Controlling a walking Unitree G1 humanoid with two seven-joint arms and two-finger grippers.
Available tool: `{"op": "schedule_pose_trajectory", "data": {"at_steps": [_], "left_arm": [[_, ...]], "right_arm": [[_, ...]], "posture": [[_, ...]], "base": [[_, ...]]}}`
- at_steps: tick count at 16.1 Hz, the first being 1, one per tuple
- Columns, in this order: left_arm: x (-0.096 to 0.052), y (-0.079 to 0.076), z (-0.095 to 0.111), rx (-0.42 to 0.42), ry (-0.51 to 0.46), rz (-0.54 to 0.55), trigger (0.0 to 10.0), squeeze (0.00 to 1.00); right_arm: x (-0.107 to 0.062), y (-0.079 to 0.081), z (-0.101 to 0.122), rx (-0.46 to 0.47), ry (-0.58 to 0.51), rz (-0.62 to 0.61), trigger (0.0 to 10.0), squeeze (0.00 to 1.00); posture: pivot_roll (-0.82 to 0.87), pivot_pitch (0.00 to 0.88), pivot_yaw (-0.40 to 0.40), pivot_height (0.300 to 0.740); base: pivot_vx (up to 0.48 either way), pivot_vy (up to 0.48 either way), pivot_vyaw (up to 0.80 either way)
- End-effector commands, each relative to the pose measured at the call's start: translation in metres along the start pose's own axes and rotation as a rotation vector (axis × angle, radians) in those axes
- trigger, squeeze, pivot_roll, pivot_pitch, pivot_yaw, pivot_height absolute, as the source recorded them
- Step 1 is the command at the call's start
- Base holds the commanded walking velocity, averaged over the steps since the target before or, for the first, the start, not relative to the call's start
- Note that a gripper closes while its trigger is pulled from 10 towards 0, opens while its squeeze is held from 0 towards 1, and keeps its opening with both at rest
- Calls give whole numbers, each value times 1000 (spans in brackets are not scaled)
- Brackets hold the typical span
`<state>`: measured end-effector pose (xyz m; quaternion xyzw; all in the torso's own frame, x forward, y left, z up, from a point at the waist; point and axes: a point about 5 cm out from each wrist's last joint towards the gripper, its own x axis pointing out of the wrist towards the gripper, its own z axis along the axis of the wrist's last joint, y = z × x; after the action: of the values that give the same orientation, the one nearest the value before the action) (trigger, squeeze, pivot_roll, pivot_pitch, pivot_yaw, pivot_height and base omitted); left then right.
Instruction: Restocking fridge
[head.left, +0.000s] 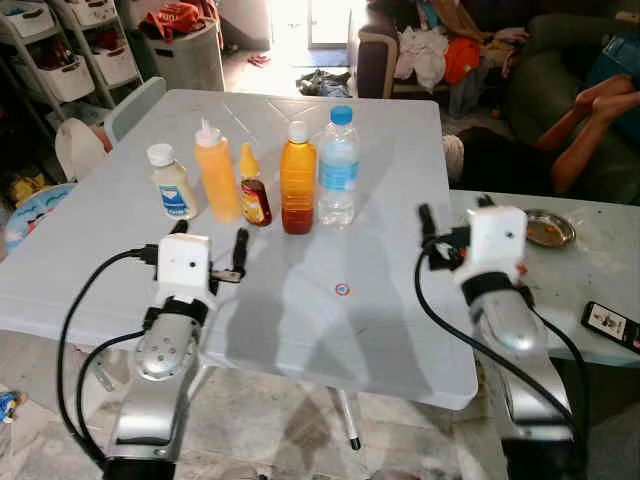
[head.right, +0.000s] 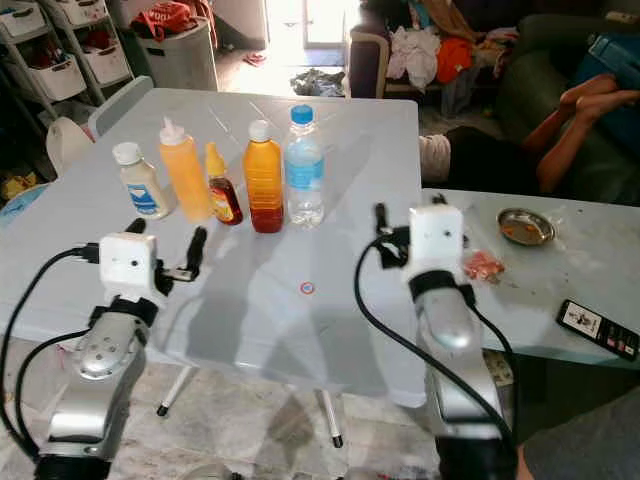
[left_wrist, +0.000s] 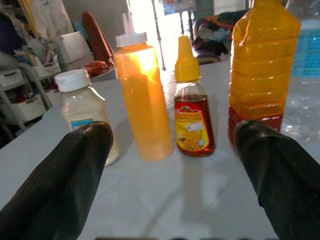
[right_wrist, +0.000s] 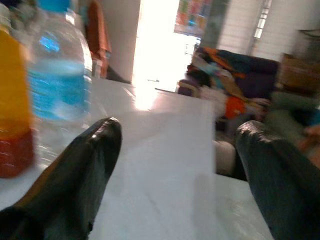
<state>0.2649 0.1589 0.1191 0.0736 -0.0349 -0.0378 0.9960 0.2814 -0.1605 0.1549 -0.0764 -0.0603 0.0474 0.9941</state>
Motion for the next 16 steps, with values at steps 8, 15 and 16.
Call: {"op": "schedule_pose_trajectory", "data": {"at_steps": [8, 15, 16], "left_arm": [[-3, 7, 1, 56, 30, -1, 10000, 0], [-1, 5, 11, 78, 24, -68, 10000, 0], [-2, 5, 11, 79, 25, -70, 10000, 0]], "right_arm": [[51, 17, 40, 83, -120, 295, 10000, 1000], [83, 18, 58, 17, -156, 275, 10000, 0], [85, 18, 60, 14, -163, 272, 10000, 0]], "posture": [[-5, 11, 74, 740], [33, 52, 122, 740], [36, 53, 123, 740]], "base": [[0, 0, 0], [0, 0, 0], [0, 0, 0]]}}
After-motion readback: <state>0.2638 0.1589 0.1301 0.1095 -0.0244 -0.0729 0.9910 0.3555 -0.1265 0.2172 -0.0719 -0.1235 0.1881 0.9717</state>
